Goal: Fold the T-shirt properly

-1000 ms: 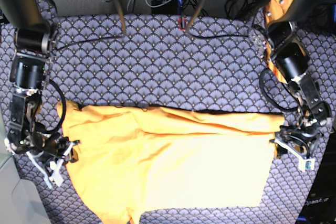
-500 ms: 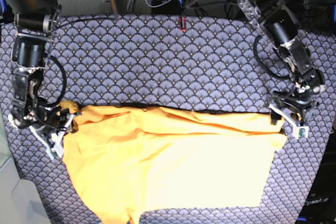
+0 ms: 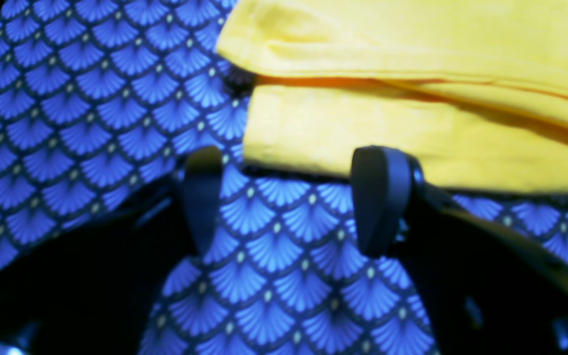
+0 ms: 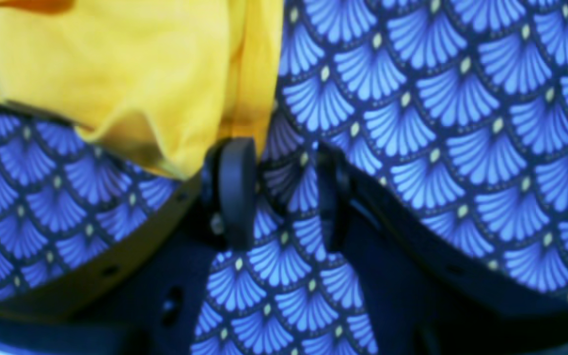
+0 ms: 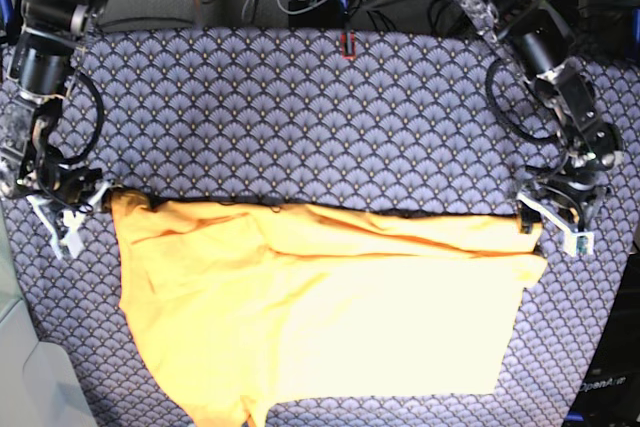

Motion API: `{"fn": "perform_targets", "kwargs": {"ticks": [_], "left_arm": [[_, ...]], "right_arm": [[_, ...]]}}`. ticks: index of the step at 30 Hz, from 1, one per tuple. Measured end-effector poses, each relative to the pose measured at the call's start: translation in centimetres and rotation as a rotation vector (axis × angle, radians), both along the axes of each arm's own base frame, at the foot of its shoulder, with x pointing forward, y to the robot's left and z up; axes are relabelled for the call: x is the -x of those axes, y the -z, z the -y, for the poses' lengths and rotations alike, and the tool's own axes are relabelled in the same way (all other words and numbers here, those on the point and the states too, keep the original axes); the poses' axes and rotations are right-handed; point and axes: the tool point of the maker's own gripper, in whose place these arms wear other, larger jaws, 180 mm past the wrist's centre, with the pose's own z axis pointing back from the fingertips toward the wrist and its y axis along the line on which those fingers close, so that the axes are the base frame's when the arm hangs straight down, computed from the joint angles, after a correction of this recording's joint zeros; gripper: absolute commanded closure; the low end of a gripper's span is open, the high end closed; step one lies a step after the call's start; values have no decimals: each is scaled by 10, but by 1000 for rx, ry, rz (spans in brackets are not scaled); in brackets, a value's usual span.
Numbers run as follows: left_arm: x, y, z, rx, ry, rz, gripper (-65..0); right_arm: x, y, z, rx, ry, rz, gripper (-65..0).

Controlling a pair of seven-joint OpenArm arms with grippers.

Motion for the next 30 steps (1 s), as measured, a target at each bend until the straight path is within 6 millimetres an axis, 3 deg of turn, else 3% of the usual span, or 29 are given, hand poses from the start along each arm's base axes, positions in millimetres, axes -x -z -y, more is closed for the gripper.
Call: {"fn": "perform_targets", "kwargs": {"ticks": [5, 9, 13, 15, 17, 23, 30], "left_arm": [[0, 0, -1, 0, -7, 0, -403], [0, 0, -1, -2, -4, 0, -403], [2, 0, -2, -6, -5, -3, -403], [2, 0, -2, -6, -5, -5, -403], [2, 0, -2, -5, -5, -3, -403], [2, 0, -2, -5, -5, -5, -402], [2, 0, -2, -4, -5, -2, -402]], "right_arm": [[3, 3, -1, -13, 10, -2, -222], [11, -2, 17, 6, 51, -35, -222], [5, -51, 40, 130, 68, 32, -222], [0, -70, 35, 152, 55, 69, -222], [4, -73, 24, 165, 35, 64, -222], [14, -57, -8, 130, 7, 47, -222], [16, -46, -27, 86, -6, 60, -222]]}}
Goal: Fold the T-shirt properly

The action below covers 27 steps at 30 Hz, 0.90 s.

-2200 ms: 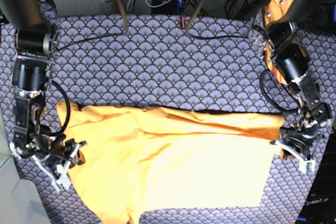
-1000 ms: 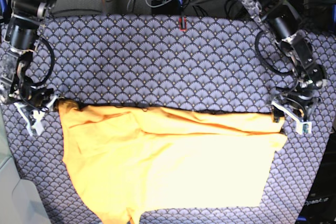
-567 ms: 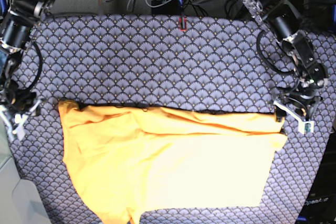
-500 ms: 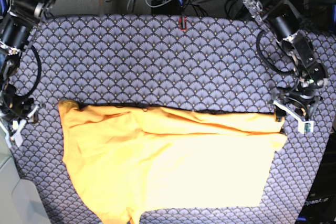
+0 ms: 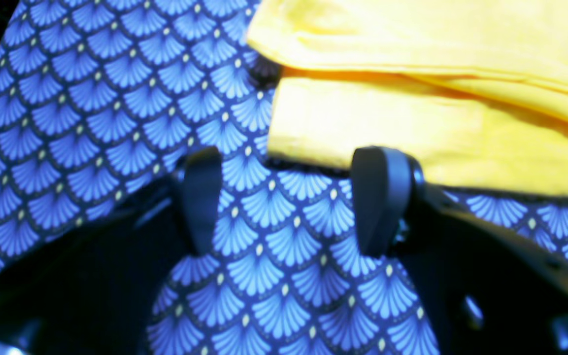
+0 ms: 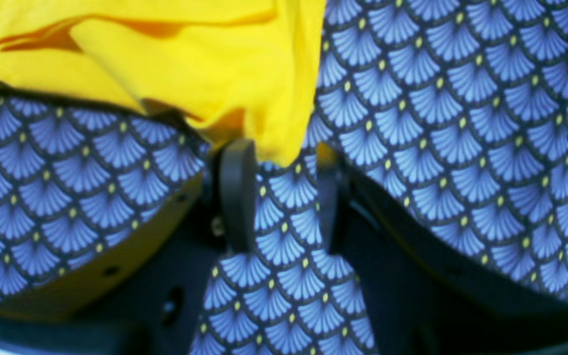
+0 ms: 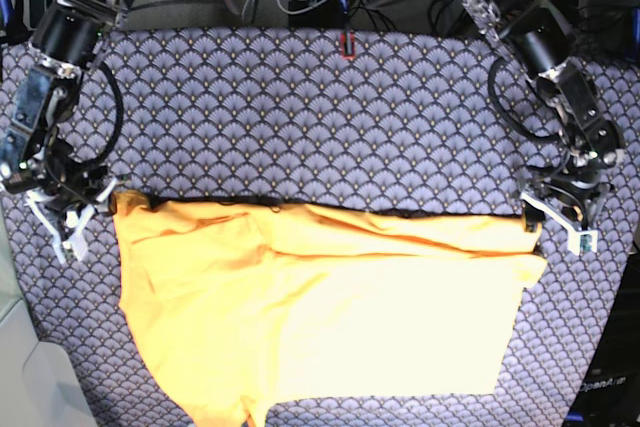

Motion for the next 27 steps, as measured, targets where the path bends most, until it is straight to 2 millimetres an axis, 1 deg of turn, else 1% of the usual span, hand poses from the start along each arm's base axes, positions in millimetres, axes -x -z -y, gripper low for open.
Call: {"fn": "perform_targets", "kwargs": {"ticks": [2, 6, 9, 13, 15, 21, 23, 25, 27], "left_arm": [[0, 0, 0, 0, 0, 0, -402], [0, 1, 0, 1, -4, -2, -402], [-1, 0, 0, 3, -3, 1, -401], [0, 1, 0, 2, -3, -1, -401], [0, 1, 0, 2, -3, -2, -401], [-1, 1, 1, 5, -3, -2, -401], [-3, 6, 3, 22, 0, -8, -401], [-9, 12, 8, 49, 3, -24, -401], [-19, 12, 13, 75, 10, -6, -401]], "right_arm": [[-3, 0, -1, -12, 0, 13, -223], [1, 26, -5, -67, 11, -52, -223], [-3, 34, -7, -104, 17, -53, -223], [-6, 41, -10, -132, 23, -59, -272], [-5, 47, -11, -145, 25, -68, -281], [-5, 48, -12, -149, 26, -57, -281], [-9, 45, -12, -153, 26, -35, -280], [-11, 43, -13, -157, 26, -20, -278], [-11, 46, -14, -169, 28, -20, -253]]}}
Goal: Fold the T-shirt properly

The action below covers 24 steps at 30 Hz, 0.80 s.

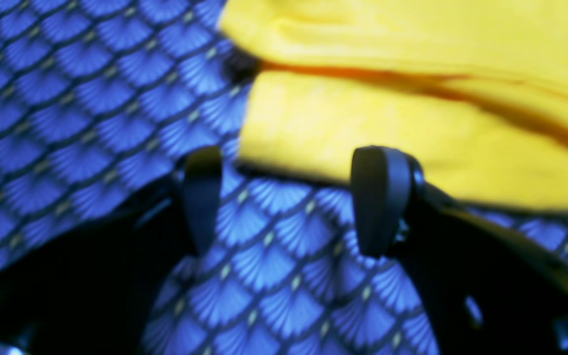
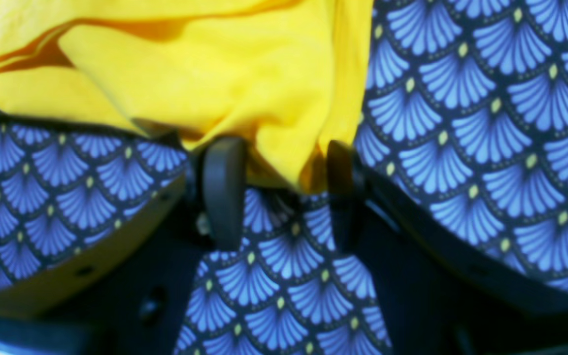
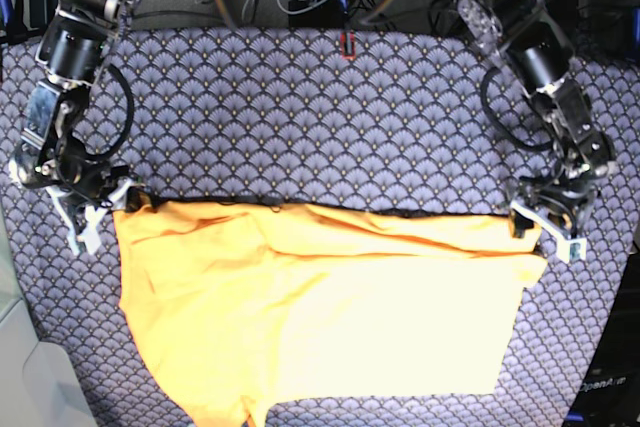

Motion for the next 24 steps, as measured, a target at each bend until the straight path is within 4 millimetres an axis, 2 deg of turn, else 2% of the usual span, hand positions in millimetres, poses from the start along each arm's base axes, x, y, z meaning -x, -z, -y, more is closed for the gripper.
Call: {"fn": "perform_targets", "kwargs": {"ticks": [3, 6, 11, 17, 24], "left_arm": [[-9, -3, 4, 23, 1, 56, -400], [-3, 10, 7, 38, 2, 29, -400], [-6, 5, 7, 41, -1, 51, -401], [7, 10, -21, 45, -118, 37, -402], [4, 10, -18, 61, -113, 45, -401]], "right_arm": [[3, 9, -3, -24, 4, -19, -130], [-1, 12, -3, -39, 7, -35, -29], [-4, 14, -4, -54, 10, -36, -48], [-4, 13, -2, -51, 11, -36, -56], [-4, 13, -1, -50, 12, -36, -56]]}}
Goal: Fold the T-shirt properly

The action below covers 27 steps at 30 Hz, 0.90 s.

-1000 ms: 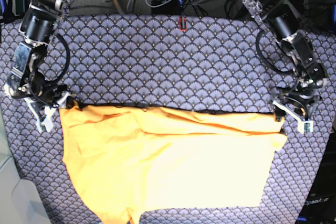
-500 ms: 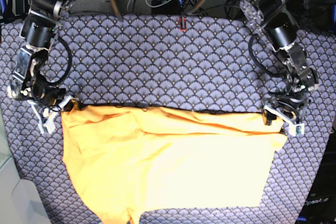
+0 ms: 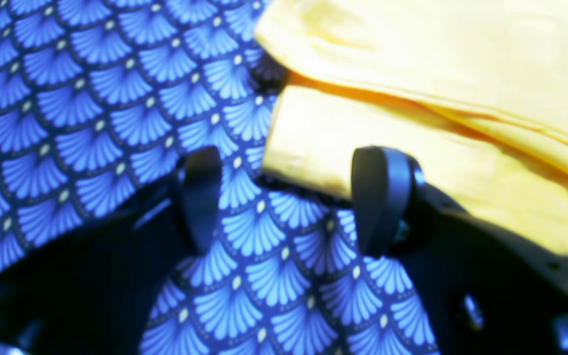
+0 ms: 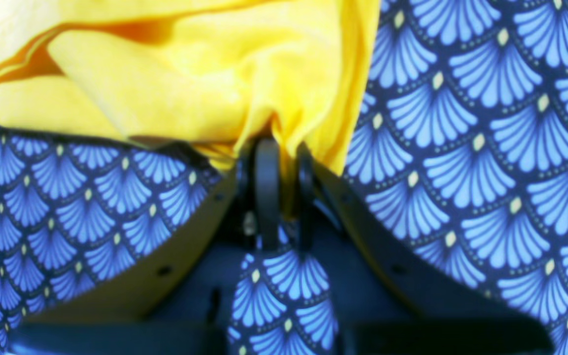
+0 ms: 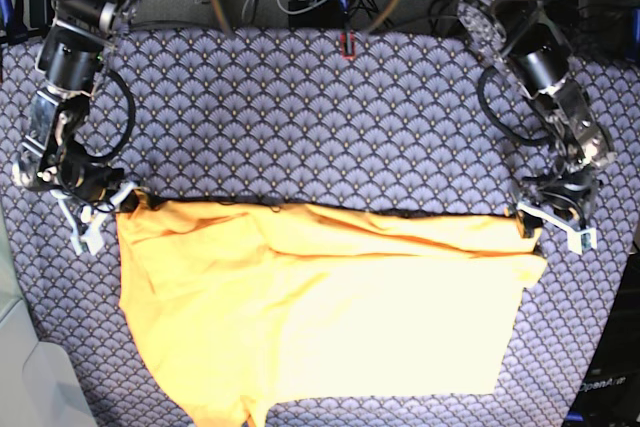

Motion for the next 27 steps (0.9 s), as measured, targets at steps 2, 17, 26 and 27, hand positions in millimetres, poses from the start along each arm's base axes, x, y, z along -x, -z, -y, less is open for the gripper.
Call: {"fn": "perform_targets", "kwargs": {"ticks": [2, 17, 26, 27], "left_arm": [[0, 7, 4, 18, 3, -12, -400], [-2, 7, 6, 29, 3, -10, -400], [-11, 6, 10, 56, -8, 58, -400], [-9, 12, 13, 69, -5, 46, -400]], "right_arm": [[0, 0, 0, 0, 0, 1, -56], [1, 0, 1, 3, 0, -4, -56], [1, 1, 1, 2, 0, -4, -56], [1, 1, 1, 2, 0, -4, -56]]}}
